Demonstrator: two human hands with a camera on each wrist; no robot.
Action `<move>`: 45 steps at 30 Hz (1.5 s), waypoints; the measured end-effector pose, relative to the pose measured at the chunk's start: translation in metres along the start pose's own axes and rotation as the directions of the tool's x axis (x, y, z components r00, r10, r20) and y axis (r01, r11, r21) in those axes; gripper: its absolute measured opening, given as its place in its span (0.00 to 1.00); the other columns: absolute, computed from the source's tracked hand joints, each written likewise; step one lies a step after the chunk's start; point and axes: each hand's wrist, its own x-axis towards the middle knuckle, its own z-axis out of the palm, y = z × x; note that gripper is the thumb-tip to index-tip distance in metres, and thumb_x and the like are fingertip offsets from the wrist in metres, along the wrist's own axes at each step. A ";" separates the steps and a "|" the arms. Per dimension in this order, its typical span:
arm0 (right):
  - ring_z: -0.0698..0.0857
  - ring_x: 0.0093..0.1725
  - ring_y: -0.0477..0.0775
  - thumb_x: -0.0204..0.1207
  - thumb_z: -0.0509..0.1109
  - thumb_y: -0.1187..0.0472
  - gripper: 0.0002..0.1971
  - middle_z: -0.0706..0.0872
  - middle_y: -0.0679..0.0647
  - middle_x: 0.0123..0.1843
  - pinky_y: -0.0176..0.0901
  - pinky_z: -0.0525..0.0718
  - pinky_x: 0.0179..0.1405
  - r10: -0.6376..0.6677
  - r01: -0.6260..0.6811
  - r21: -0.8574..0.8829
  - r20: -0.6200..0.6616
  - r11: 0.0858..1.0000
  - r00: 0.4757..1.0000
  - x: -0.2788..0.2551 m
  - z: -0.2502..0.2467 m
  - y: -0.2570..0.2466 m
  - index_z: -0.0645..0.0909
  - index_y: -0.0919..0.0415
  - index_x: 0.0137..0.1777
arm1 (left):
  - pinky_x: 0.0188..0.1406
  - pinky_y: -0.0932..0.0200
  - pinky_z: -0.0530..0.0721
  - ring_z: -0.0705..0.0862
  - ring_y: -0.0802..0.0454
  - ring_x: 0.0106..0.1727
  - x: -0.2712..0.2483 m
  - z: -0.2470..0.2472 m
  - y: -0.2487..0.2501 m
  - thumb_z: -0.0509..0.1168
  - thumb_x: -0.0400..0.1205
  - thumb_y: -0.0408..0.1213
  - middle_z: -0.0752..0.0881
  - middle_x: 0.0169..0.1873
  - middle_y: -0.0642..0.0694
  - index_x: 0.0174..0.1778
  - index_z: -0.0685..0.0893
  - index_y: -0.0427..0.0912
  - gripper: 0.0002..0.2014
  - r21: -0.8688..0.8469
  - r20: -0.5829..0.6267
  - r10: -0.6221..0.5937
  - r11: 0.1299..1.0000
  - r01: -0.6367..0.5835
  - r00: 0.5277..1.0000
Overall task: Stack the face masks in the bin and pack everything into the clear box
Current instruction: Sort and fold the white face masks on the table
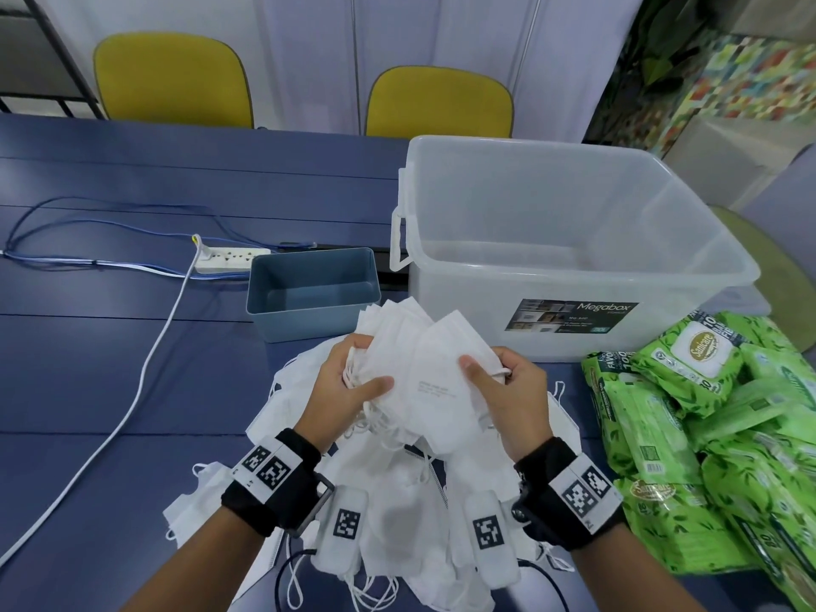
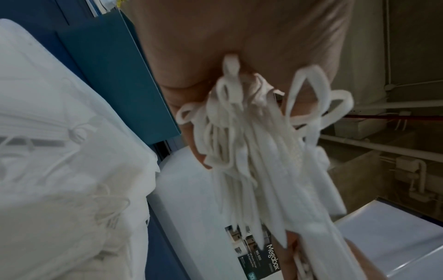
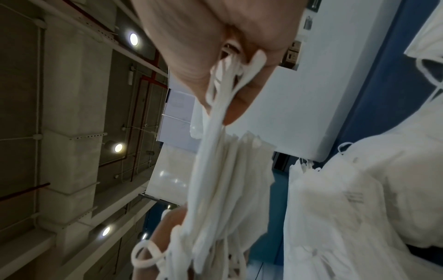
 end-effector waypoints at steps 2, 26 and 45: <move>0.82 0.34 0.47 0.74 0.75 0.65 0.05 0.86 0.53 0.35 0.42 0.80 0.36 -0.015 0.015 -0.011 -0.027 1.000 1.000 0.001 -0.001 -0.002 0.84 0.57 0.39 | 0.57 0.53 0.81 0.82 0.50 0.57 0.001 0.003 0.001 0.73 0.63 0.42 0.84 0.54 0.54 0.55 0.79 0.54 0.24 0.024 -0.029 0.004 1.000 -0.003 1.000; 0.70 0.75 0.49 0.61 0.64 0.62 0.19 0.82 0.37 0.65 0.58 0.70 0.74 -0.441 0.573 -0.280 0.415 0.770 0.796 -0.002 0.003 0.010 0.88 0.44 0.48 | 0.67 0.43 0.77 0.83 0.42 0.60 0.005 0.004 0.002 0.66 0.73 0.53 0.86 0.56 0.39 0.55 0.82 0.36 0.24 -0.021 0.002 0.040 0.999 -0.040 0.999; 0.77 0.45 0.46 0.67 0.69 0.39 0.18 0.78 0.40 0.42 0.46 0.71 0.49 -0.316 0.603 -0.557 0.530 0.571 0.787 0.017 -0.005 0.008 0.83 0.51 0.48 | 0.58 0.75 0.72 0.80 0.63 0.58 -0.008 0.004 -0.008 0.71 0.66 0.52 0.79 0.56 0.47 0.46 0.84 0.46 0.17 0.225 0.185 0.063 0.969 -0.105 0.981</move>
